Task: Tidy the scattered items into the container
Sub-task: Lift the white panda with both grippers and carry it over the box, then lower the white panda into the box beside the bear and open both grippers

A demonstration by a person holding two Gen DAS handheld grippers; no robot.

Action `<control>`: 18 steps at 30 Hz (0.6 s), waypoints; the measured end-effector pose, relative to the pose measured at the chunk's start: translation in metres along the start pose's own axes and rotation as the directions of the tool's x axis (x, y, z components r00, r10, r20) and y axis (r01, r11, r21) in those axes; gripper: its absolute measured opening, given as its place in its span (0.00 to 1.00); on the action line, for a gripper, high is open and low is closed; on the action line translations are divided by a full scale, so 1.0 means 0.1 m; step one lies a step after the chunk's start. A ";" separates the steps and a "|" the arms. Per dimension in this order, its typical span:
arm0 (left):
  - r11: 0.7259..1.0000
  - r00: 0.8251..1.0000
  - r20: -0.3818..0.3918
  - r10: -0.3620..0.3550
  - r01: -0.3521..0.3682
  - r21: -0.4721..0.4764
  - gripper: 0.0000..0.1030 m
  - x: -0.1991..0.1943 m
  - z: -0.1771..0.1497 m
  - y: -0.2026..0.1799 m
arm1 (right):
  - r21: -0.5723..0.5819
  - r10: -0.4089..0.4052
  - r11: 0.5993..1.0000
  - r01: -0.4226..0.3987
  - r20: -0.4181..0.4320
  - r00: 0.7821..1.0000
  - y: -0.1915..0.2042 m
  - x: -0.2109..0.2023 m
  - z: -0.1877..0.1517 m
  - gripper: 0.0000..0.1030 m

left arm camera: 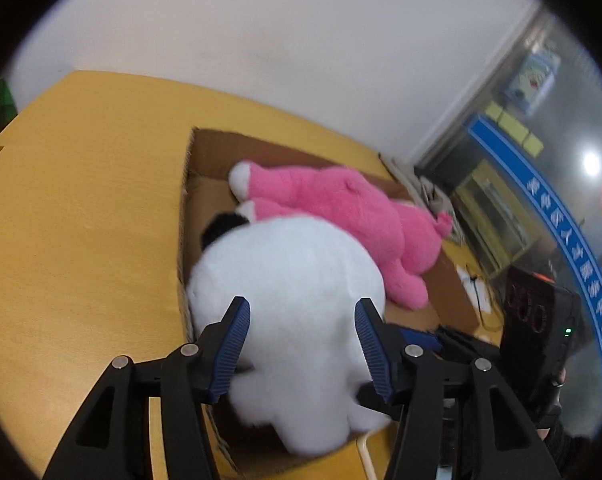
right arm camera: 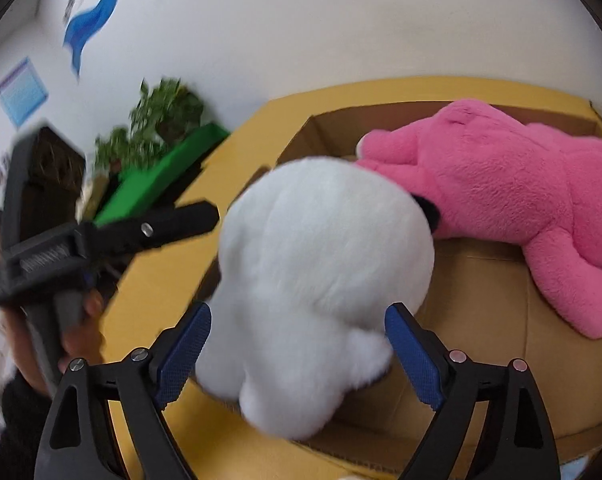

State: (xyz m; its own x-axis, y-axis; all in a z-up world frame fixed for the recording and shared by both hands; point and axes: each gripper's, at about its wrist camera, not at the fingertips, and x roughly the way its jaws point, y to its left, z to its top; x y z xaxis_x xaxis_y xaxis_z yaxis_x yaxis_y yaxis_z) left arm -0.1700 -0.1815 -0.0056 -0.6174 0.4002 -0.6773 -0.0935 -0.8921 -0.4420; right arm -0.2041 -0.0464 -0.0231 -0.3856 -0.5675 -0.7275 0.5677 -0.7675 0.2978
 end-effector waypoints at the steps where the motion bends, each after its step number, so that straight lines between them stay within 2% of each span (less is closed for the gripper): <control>1: 0.999 0.998 -0.041 0.046 -0.045 0.022 0.52 0.09 -0.04 -0.03 | -0.005 -0.022 1.000 0.021 -0.024 0.999 0.02 0.09 -0.03 0.82; 3: 0.990 0.985 -0.103 0.140 -0.135 0.046 0.56 0.27 -0.11 -0.02 | 0.045 -0.010 0.999 0.014 -0.082 0.997 0.00 0.31 -0.11 0.82; 4: 0.989 0.983 -0.109 0.145 -0.142 0.037 0.57 0.31 -0.14 0.03 | 0.062 -0.010 0.998 0.016 -0.097 0.995 0.01 0.37 -0.16 0.82; 5: 0.993 0.988 -0.097 0.118 -0.117 0.019 0.57 0.30 -0.16 0.07 | 0.055 -0.022 0.998 0.028 -0.094 0.995 0.03 0.35 -0.21 0.83; 7: 0.994 0.992 -0.074 0.105 -0.107 -0.019 0.56 0.21 -0.17 0.13 | 0.039 -0.030 0.999 0.032 -0.054 0.998 0.03 0.18 -0.27 0.83; 9: 0.984 0.984 -0.044 0.173 -0.174 -0.024 0.55 0.09 -0.18 0.07 | 0.051 -0.009 0.999 0.010 -0.022 1.000 -0.07 -0.15 -0.31 0.90; 10: 0.979 0.979 -0.025 0.204 -0.204 -0.008 0.55 0.03 -0.20 0.00 | 0.059 -0.019 0.998 0.018 0.012 1.000 -0.16 -0.35 -0.30 0.92; 12: 0.985 0.985 -0.014 0.174 -0.173 0.025 0.55 -0.04 -0.26 -0.15 | 0.056 -0.076 0.996 0.071 0.092 0.993 -0.37 -0.76 -0.24 0.97; 14: 0.982 0.982 -0.047 0.182 -0.179 0.054 0.55 -0.03 -0.34 -0.32 | 0.088 -0.068 0.994 0.057 0.125 0.990 -0.66 -1.01 -0.18 1.00; 15: 0.979 0.978 -0.066 0.198 -0.193 0.066 0.55 0.02 -0.38 -0.39 | 0.135 -0.074 0.989 0.058 0.114 0.991 -0.88 -1.08 -0.14 1.00; 17: 0.977 0.973 -0.098 0.207 -0.200 0.073 0.55 0.17 -0.45 -0.45 | 0.240 -0.144 0.963 0.122 0.078 0.986 -1.25 -1.12 -0.13 1.00; 18: 0.972 0.972 -0.081 0.223 -0.215 0.091 0.56 0.19 -0.48 -0.48 | 0.286 -0.159 0.948 0.138 0.051 0.986 -1.41 -1.08 -0.14 1.00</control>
State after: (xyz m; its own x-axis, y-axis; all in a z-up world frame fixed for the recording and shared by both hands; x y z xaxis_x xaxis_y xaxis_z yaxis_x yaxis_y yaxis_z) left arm -0.1402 -0.1211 -0.0255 -0.5577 0.2071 -0.8038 -0.0291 -0.9726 -0.2305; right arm -0.2321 0.1270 0.0047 -0.5079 -0.4527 -0.7329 0.2769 -0.8914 0.3587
